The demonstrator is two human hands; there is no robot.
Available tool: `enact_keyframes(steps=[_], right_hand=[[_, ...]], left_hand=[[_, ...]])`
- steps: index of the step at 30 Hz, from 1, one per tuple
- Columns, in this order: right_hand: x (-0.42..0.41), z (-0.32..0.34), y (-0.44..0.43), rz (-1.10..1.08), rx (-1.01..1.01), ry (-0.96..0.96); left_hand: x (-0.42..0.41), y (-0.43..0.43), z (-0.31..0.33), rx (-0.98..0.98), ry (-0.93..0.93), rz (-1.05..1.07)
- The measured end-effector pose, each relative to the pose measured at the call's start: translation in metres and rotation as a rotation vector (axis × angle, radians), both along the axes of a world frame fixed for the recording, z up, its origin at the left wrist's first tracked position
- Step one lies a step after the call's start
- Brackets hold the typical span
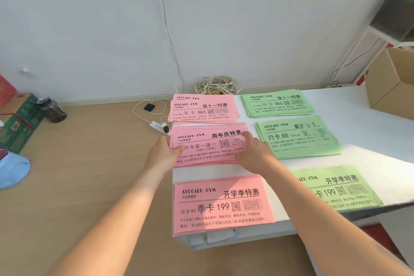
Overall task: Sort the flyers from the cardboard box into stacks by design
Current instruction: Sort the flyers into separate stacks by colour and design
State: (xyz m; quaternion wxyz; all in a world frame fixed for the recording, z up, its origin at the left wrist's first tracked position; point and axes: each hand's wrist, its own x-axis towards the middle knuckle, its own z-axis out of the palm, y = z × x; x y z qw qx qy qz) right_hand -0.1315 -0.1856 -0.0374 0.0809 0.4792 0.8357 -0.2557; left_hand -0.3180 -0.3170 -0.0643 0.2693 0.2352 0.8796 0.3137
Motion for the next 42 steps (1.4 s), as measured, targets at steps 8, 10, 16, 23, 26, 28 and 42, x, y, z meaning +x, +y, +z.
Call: enact_keyframes(steps=[8, 10, 16, 23, 26, 28, 42], right_hand=[[0.003, -0.010, -0.011, -0.056, -0.003, 0.135], [0.002, -0.009, -0.012, -0.070, -0.023, 0.164], [0.001, -0.010, -0.004, -0.106, -0.110, 0.220], [0.010, 0.006, 0.024, -0.204, -0.252, 0.740], [0.012, 0.021, 0.030, -0.166, -0.099, 0.928], [0.012, 0.023, 0.032, -0.117, -0.008, 0.961], [-0.006, -0.027, 0.026, -0.020, -0.054, 1.147]], left_hand=[[-0.010, -0.012, -0.008, 0.169, -0.245, 0.183], [-0.011, -0.012, -0.008, 0.175, -0.278, 0.204], [0.001, -0.011, 0.004, 0.160, 0.063, 0.062], [0.008, -0.015, 0.028, 0.601, -0.090, 0.139], [0.011, -0.007, 0.036, 0.720, -0.125, 0.138], [0.009, -0.003, 0.036, 0.732, -0.127, 0.130], [0.018, 0.016, 0.010, 0.766, -0.250, 0.224]])
